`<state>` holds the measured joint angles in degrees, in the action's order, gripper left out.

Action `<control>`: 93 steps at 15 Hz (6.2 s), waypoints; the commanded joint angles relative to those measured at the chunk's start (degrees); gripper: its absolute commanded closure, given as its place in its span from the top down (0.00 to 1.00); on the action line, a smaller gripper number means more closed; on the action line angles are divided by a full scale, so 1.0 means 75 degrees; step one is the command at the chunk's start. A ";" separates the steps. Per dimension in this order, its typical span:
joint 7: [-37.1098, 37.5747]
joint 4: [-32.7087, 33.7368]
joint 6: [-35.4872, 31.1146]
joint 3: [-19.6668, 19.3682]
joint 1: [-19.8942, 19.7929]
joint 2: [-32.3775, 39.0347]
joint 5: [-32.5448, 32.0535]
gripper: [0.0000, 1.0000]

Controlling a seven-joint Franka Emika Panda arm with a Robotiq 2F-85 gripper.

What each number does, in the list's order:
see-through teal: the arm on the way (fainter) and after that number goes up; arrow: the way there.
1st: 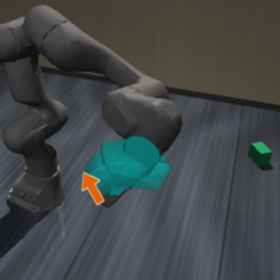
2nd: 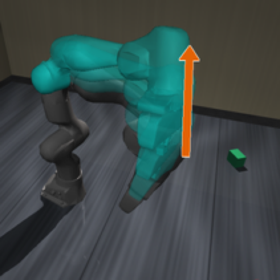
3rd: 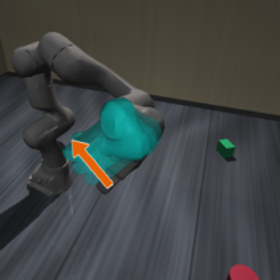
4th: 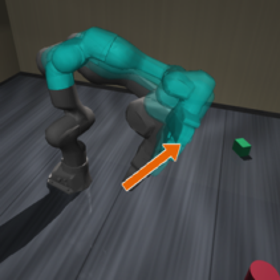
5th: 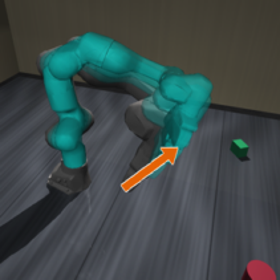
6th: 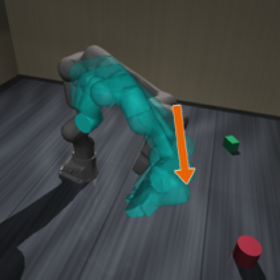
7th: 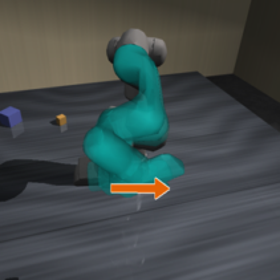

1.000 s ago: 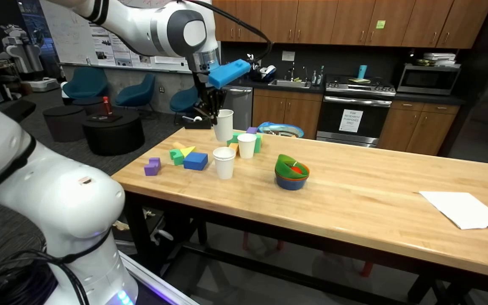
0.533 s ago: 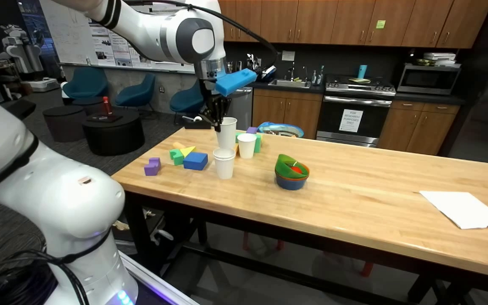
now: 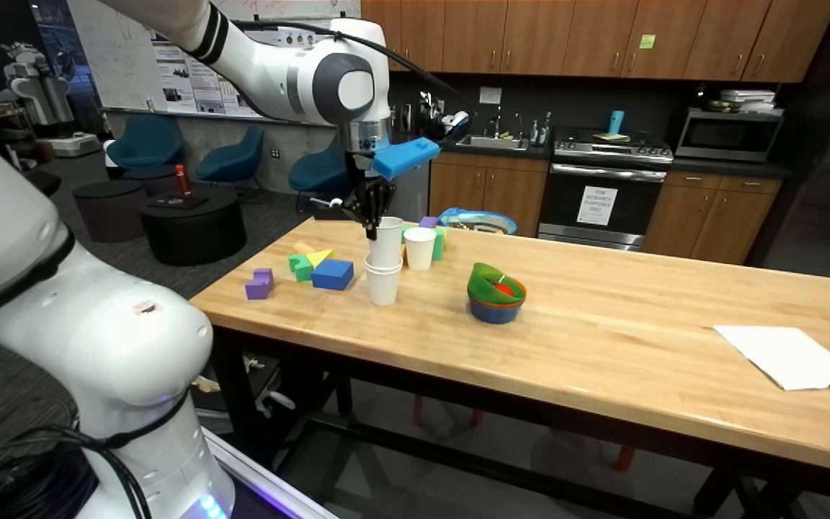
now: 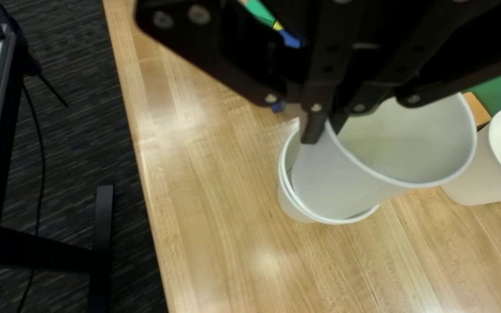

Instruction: Stack up the white paper cups

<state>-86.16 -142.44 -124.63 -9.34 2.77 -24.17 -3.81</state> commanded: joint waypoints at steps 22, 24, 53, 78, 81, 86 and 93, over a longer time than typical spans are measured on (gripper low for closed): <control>-0.0605 0.0265 0.0233 -0.0105 -0.0058 0.0409 0.0697 0.73; -0.0638 0.0282 0.0174 -0.0087 -0.0038 0.0339 0.0731 0.86; -0.3915 0.1445 -0.0626 -0.0272 0.0143 0.1879 0.3208 1.00; -0.5697 0.3778 0.0770 0.0485 -0.0936 0.3859 0.2300 1.00; -0.5991 0.3671 0.0107 0.0573 -0.0900 0.3898 0.2133 1.00; -0.6481 0.3497 -0.0487 0.0706 -0.0915 0.3924 0.2015 1.00; -0.7608 0.3470 -0.0255 0.0704 -0.1032 0.3968 0.2065 1.00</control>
<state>-138.99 -116.28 -126.94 -4.85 -3.61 5.80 12.18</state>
